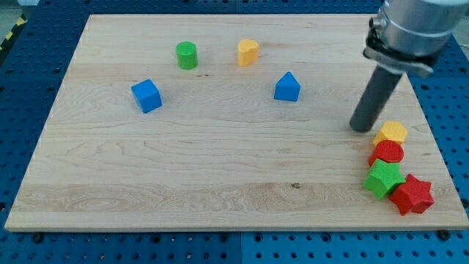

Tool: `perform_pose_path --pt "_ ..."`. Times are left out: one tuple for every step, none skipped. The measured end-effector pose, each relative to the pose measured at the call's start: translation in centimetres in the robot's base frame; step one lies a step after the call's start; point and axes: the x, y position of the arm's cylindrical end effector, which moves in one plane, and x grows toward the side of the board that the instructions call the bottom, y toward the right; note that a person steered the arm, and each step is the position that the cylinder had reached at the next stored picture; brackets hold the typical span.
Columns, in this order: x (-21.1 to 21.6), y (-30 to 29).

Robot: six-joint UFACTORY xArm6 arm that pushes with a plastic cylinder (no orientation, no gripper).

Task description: Slide the yellow hexagon to the bottom right side of the red circle

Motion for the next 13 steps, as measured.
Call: perform_pose_path --pt "-1.4 0.9" --pt "0.3 1.0" --pt "1.0 1.8" --pt "1.2 3.7" --pt "2.0 4.1" --pt "2.2 4.3" --pt "3.0 6.0" --pt "3.9 8.4" --pt "4.4 9.3" --pt "4.2 9.3" --pt "4.0 9.3" --pt "4.0 8.7" --pt "4.1 8.0"
